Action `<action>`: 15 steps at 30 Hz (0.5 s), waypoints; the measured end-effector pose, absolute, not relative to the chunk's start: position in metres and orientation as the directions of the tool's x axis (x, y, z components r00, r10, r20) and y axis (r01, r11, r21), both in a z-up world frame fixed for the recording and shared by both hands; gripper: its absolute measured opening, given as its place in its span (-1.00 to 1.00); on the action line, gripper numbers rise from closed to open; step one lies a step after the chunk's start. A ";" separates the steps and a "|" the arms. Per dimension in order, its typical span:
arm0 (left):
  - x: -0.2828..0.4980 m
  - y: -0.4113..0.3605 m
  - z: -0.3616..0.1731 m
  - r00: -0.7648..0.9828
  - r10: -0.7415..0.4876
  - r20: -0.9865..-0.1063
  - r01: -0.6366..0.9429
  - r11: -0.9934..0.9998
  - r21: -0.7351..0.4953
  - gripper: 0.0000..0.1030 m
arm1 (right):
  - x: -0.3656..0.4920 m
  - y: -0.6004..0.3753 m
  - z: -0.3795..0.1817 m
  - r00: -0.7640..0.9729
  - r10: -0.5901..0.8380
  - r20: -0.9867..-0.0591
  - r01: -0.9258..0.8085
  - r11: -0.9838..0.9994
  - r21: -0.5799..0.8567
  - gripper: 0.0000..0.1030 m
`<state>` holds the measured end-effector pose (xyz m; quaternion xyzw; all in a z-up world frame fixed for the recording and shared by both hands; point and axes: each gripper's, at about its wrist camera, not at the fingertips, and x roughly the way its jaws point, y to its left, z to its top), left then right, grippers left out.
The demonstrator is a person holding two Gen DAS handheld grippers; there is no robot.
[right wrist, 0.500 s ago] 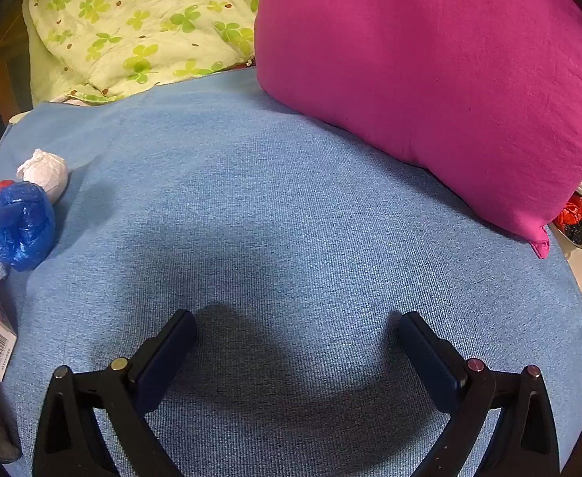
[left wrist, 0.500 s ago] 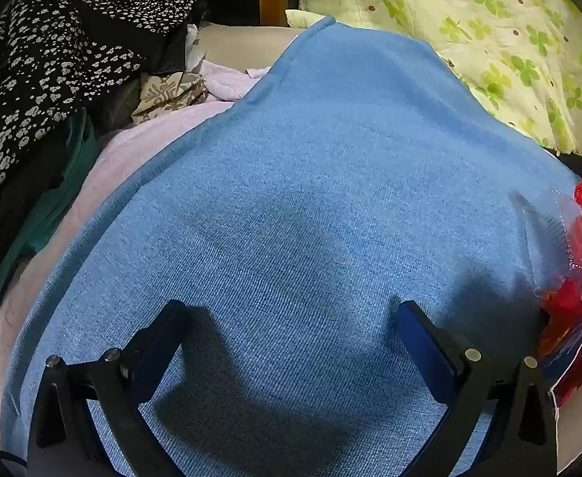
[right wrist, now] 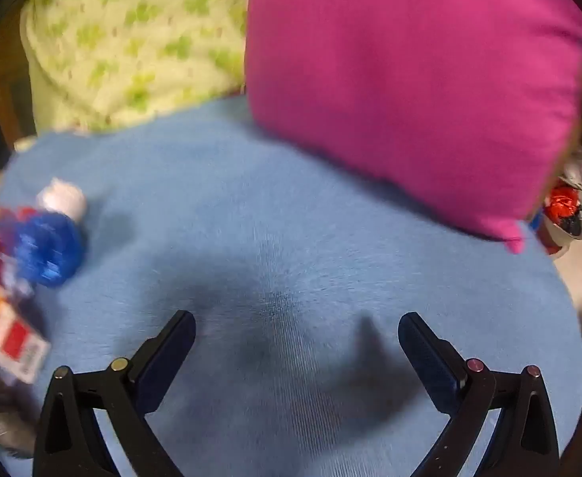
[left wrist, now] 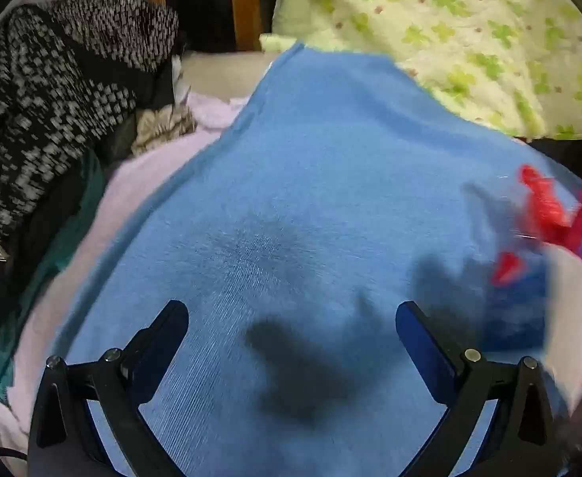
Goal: Collect trash
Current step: 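Move both tools toward the trash pile on the blue blanket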
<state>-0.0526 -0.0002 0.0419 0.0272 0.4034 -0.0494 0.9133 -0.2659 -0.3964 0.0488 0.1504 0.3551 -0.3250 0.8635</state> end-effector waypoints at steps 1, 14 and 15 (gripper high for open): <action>-0.061 0.001 0.049 0.676 -0.090 -0.732 0.124 0.992 -0.007 1.00 | -0.278 -0.390 0.060 0.559 -0.462 -0.688 0.669 0.742 0.046 1.00; -0.172 -0.022 0.109 0.680 -0.267 -0.683 0.295 0.952 -0.078 1.00 | -0.364 -0.263 0.114 0.702 -0.391 -0.595 0.533 0.843 0.075 1.00; -0.183 -0.023 0.112 0.681 -0.279 -0.677 0.306 0.948 -0.083 1.00 | -0.368 -0.251 0.114 0.711 -0.379 -0.592 0.515 0.854 0.072 1.00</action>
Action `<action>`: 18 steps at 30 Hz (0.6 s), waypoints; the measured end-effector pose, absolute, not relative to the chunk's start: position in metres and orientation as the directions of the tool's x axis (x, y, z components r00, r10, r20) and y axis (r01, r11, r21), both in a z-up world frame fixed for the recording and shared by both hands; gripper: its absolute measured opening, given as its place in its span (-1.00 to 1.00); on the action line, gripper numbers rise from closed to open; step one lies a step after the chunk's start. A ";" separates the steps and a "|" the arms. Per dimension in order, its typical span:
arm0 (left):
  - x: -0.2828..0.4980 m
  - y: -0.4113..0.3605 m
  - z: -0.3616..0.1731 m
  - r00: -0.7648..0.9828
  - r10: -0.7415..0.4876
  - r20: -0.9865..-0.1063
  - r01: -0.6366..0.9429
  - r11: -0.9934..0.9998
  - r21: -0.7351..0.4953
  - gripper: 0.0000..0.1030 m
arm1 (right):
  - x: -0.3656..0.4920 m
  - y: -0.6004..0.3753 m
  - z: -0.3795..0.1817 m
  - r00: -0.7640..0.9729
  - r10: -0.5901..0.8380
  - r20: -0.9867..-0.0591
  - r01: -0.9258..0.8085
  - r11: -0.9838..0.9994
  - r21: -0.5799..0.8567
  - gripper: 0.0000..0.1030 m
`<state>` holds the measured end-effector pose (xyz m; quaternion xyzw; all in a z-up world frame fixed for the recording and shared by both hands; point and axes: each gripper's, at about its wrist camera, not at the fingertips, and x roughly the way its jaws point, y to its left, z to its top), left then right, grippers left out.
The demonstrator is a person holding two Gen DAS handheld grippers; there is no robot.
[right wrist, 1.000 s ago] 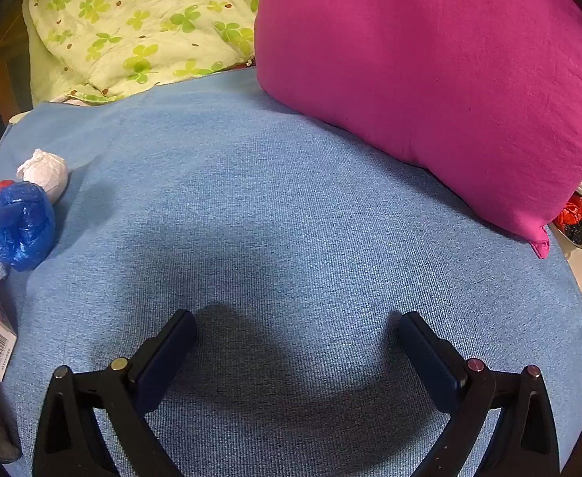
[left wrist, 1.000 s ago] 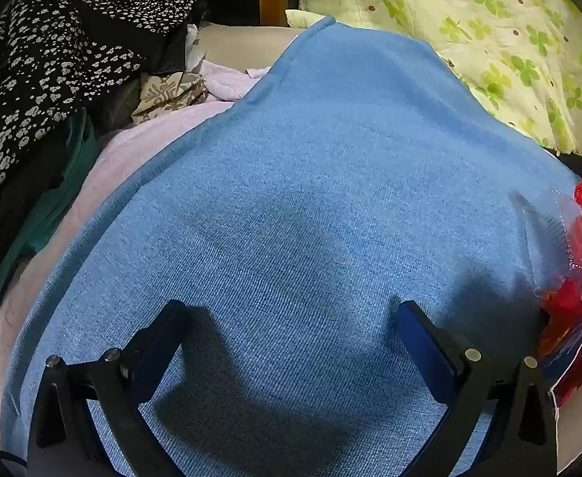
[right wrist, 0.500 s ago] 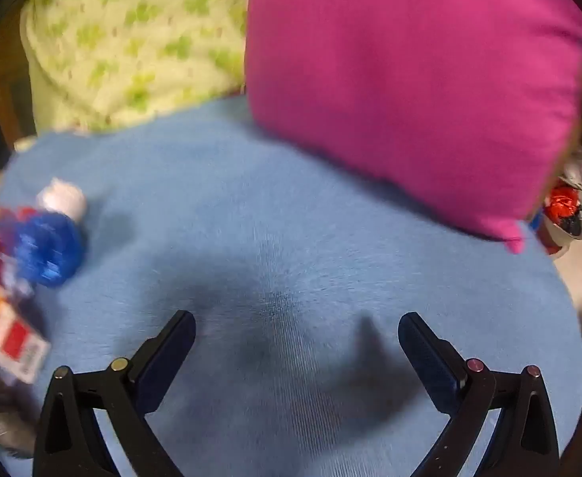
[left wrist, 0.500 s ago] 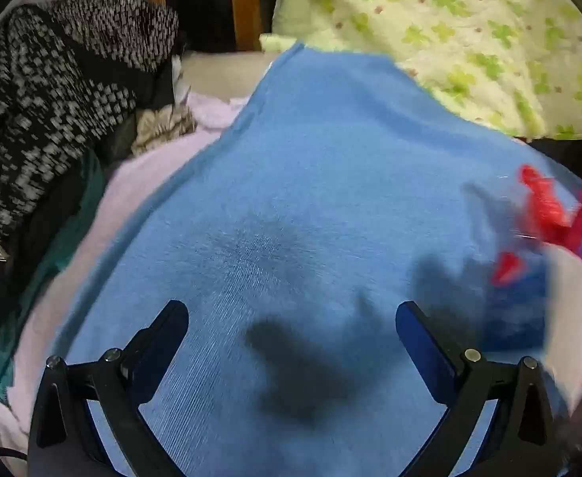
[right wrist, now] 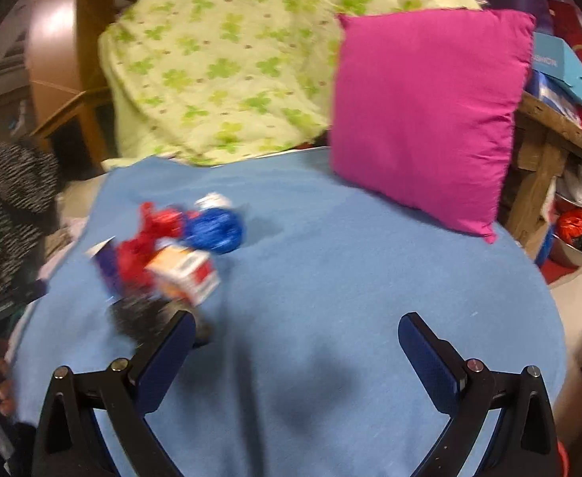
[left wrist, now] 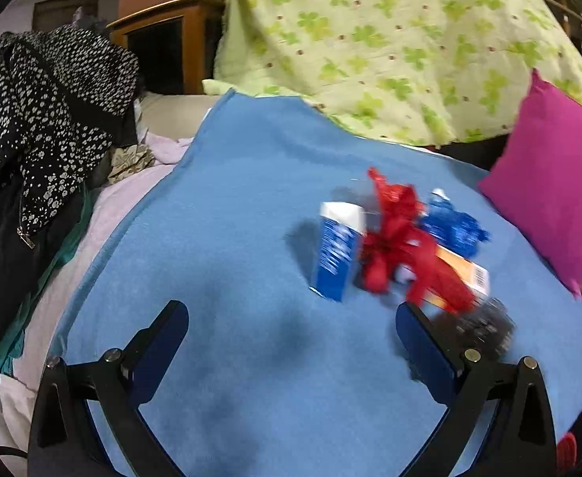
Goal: Collect trash
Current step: 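Move both tools toward the trash pile on the blue blanket, then lower the right tool onto the black plastic bag and close it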
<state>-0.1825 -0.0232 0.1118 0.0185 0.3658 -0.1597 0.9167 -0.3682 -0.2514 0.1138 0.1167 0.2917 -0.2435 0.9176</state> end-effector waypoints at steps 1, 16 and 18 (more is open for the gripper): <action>-0.188 -0.024 0.114 0.681 -0.287 -0.673 0.314 0.946 -0.085 1.00 | -0.369 -0.240 0.114 0.715 -0.375 -0.591 0.508 0.859 0.070 1.00; -0.224 -0.029 0.123 0.683 -0.315 -0.659 0.354 0.932 -0.078 1.00 | -0.363 -0.187 0.116 0.719 -0.345 -0.604 0.460 0.887 0.040 1.00; -0.226 -0.030 0.123 0.683 -0.317 -0.658 0.356 0.931 -0.079 1.00 | -0.363 -0.187 0.116 0.715 -0.351 -0.605 0.462 0.886 0.033 1.00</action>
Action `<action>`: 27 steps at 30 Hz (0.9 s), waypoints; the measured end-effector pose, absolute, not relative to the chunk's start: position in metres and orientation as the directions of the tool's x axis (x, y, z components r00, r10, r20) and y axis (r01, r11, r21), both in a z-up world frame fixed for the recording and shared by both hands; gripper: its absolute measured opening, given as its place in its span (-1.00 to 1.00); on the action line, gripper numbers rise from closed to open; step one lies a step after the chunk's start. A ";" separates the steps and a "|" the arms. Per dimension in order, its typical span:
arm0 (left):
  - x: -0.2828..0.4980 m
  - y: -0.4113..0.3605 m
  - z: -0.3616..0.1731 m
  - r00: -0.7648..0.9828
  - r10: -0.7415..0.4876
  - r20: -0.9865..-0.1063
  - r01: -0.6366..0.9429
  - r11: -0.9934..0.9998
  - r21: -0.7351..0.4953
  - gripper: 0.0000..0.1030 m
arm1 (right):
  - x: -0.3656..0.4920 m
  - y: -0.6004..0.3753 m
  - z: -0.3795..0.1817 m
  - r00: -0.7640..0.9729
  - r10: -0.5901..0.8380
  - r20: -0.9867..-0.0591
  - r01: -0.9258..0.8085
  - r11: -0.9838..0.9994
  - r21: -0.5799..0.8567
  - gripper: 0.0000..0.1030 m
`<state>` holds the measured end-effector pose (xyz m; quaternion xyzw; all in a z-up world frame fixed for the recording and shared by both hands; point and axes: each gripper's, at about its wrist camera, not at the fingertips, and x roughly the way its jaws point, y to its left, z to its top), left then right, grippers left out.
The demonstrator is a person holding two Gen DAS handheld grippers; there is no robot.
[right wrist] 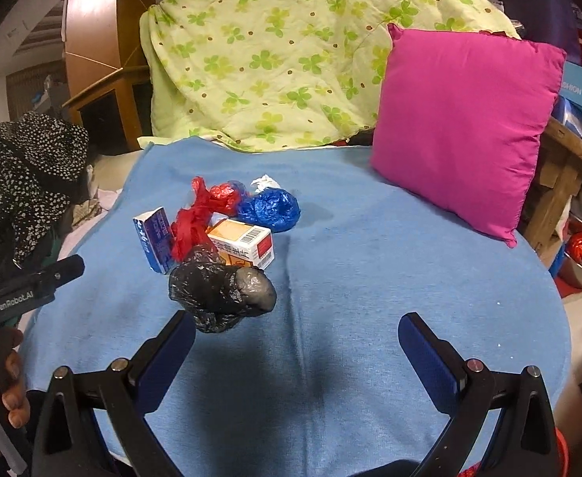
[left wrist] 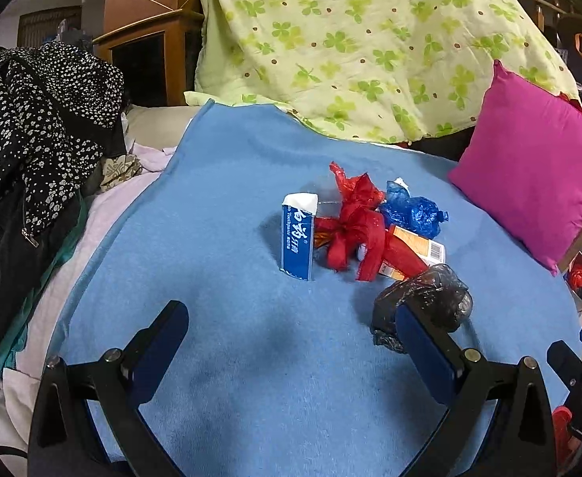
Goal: Collect trash
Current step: 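Lower the right tool onto the black plastic bag and close it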
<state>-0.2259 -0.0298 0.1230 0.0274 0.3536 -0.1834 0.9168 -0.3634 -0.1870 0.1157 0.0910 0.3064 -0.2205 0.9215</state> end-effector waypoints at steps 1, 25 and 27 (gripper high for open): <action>-0.227 -0.030 0.123 0.682 -0.319 -0.658 0.358 0.930 -0.081 1.00 | -0.363 -0.186 0.116 0.714 -0.350 -0.606 0.462 0.886 0.032 1.00; -0.227 -0.029 0.120 0.676 -0.315 -0.665 0.364 0.929 -0.070 1.00 | -0.361 -0.186 0.111 0.696 -0.357 -0.623 0.473 0.881 0.024 1.00; -0.226 -0.029 0.119 0.675 -0.313 -0.668 0.363 0.929 -0.069 1.00 | -0.361 -0.186 0.110 0.695 -0.356 -0.624 0.474 0.880 0.026 1.00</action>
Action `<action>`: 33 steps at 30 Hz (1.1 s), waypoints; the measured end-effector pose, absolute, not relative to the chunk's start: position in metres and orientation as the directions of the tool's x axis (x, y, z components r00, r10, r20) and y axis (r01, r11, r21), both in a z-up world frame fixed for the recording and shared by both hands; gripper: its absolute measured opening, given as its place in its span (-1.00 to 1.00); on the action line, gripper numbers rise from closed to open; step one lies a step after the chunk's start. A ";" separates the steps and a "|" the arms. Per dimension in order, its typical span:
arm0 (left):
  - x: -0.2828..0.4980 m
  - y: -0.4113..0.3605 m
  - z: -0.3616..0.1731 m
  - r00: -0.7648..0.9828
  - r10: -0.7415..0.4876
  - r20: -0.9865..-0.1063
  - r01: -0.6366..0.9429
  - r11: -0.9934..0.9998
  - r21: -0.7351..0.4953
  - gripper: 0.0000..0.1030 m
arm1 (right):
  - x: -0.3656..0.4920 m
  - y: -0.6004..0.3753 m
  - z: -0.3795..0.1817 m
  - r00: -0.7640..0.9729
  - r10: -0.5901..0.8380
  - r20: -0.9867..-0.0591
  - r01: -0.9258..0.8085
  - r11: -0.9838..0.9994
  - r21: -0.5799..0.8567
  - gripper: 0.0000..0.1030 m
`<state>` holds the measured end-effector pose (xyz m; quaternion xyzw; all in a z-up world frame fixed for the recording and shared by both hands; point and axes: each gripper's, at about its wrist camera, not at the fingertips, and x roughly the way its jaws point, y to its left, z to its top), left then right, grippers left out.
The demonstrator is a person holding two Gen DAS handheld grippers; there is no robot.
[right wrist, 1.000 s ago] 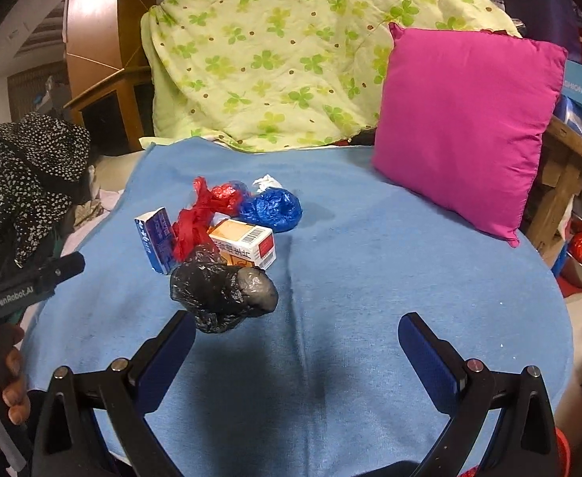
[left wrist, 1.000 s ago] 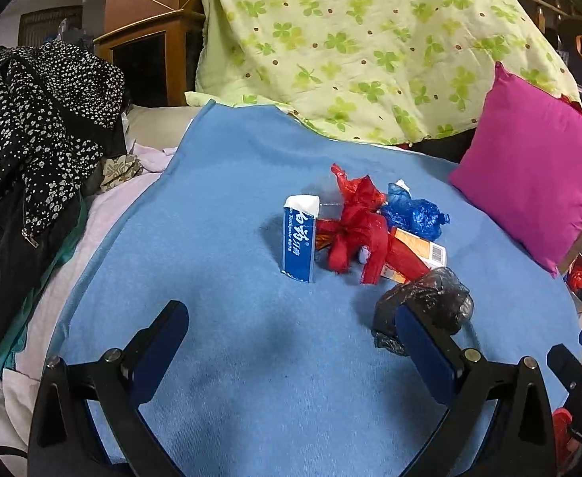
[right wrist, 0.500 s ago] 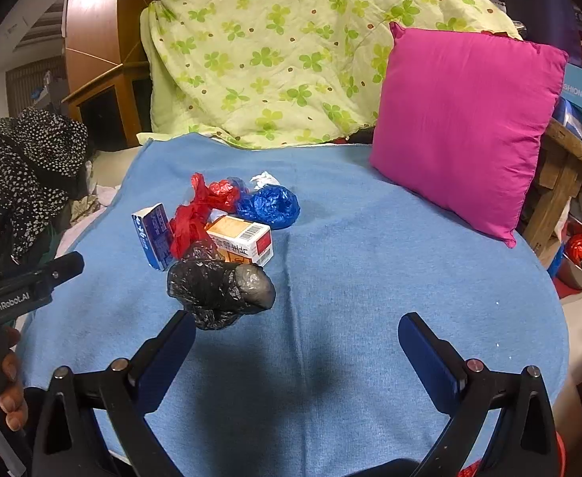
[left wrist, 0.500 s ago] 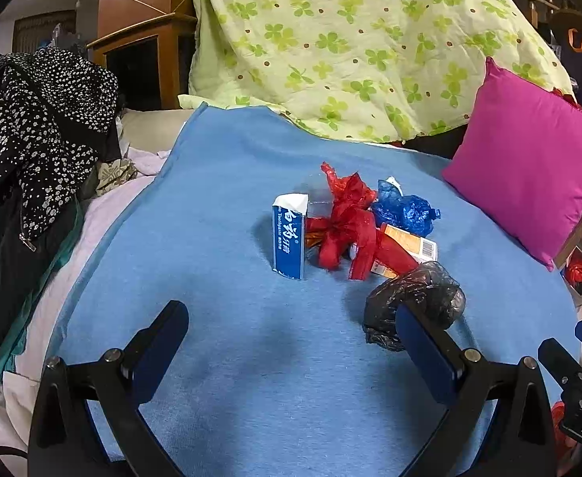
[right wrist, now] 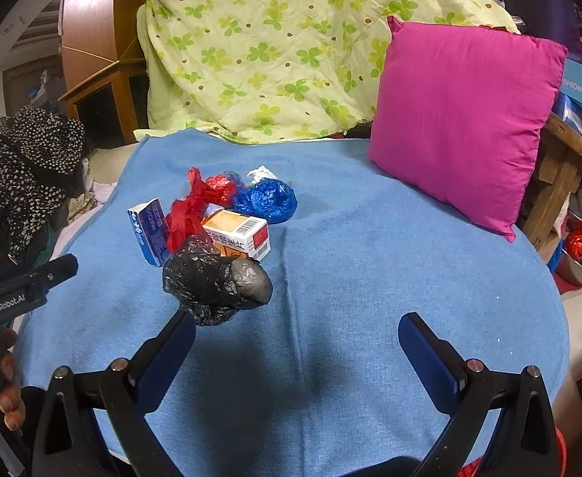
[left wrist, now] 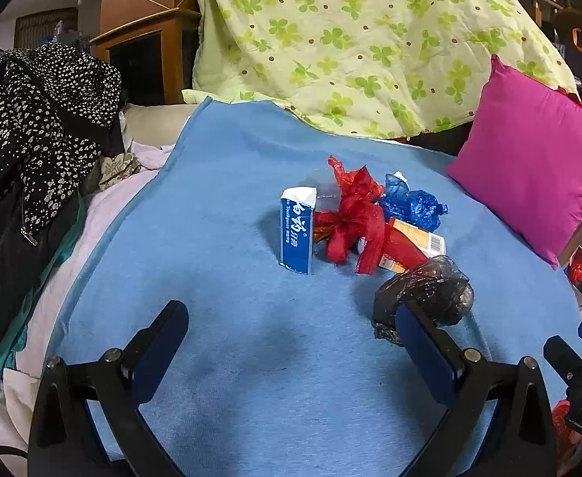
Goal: Collect trash
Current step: 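Lower the right tool onto the black plastic bag and close it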
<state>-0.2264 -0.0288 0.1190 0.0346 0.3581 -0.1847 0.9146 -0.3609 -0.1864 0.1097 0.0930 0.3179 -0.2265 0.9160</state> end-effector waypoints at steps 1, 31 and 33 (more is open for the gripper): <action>-0.226 -0.029 0.119 0.675 -0.311 -0.669 0.361 0.930 -0.067 1.00 | -0.361 -0.186 0.110 0.694 -0.358 -0.624 0.475 0.880 0.024 1.00; -0.215 -0.011 0.115 0.680 -0.304 -0.667 0.328 0.940 -0.095 1.00 | -0.344 -0.183 0.097 0.694 -0.322 -0.643 0.458 0.888 0.049 1.00; -0.211 -0.005 0.112 0.677 -0.302 -0.671 0.317 0.943 -0.105 1.00 | -0.332 -0.180 0.093 0.698 -0.306 -0.647 0.437 0.898 0.047 1.00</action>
